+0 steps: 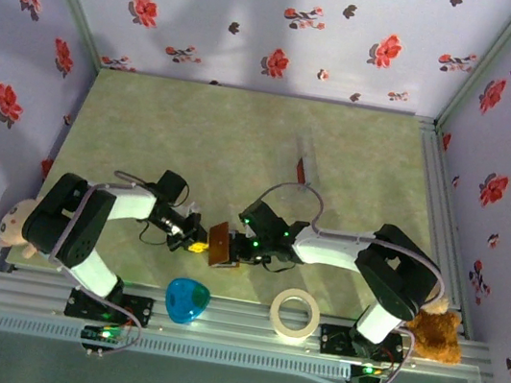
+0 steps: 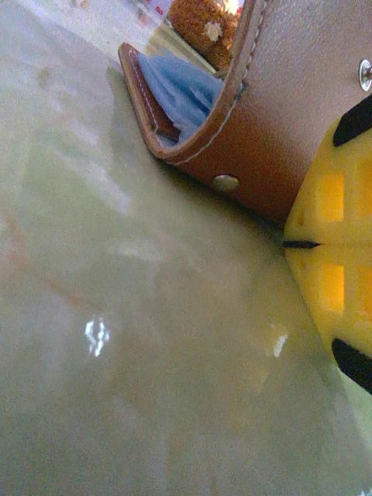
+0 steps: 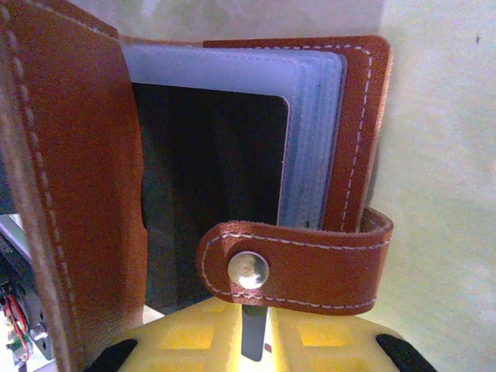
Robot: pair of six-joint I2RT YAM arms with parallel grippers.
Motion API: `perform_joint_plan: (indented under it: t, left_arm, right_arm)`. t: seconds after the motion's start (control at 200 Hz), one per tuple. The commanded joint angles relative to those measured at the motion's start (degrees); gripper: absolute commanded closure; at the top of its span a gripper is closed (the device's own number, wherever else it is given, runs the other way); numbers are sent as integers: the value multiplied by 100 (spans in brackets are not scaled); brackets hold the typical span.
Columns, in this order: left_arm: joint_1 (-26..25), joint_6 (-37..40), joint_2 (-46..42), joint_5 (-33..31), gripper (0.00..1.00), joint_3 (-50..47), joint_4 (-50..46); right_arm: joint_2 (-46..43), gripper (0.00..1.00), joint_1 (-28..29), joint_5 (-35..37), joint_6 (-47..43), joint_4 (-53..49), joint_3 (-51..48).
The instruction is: Put the credit cards into the card holder
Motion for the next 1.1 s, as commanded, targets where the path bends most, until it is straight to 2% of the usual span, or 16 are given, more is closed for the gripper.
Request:
perform_joint_plan:
  t: [0.0, 0.205, 0.525, 0.715, 0.83, 1.0, 1.095]
  left_arm:
    - [-232, 17, 529, -536, 100, -246, 724]
    - [-229, 0, 520, -523, 100, -297, 794]
    - [-229, -9, 559, -481, 100, -354, 921]
    - [-231, -9, 533, -454, 100, -340, 957]
    - [-236, -10, 563, -454, 100, -285, 966]
    - [-229, 30, 713, -496, 100, -131, 962]
    - [-230, 43, 761, -482, 100, 25, 964]
  right_arm:
    - [-34, 83, -26, -153, -15, 63, 158]
    - [-57, 80, -38, -318, 119, 427, 45]
    - [-61, 80, -247, -753, 582, 1443, -436]
    - [-95, 83, -289, -753, 590, 1473, -508]
    - [-230, 85, -291, -572, 485, 1127, -468]
    - [-487, 88, -288, 326, -71, -345, -229]
    - [-620, 89, -297, 476, -213, -621, -215]
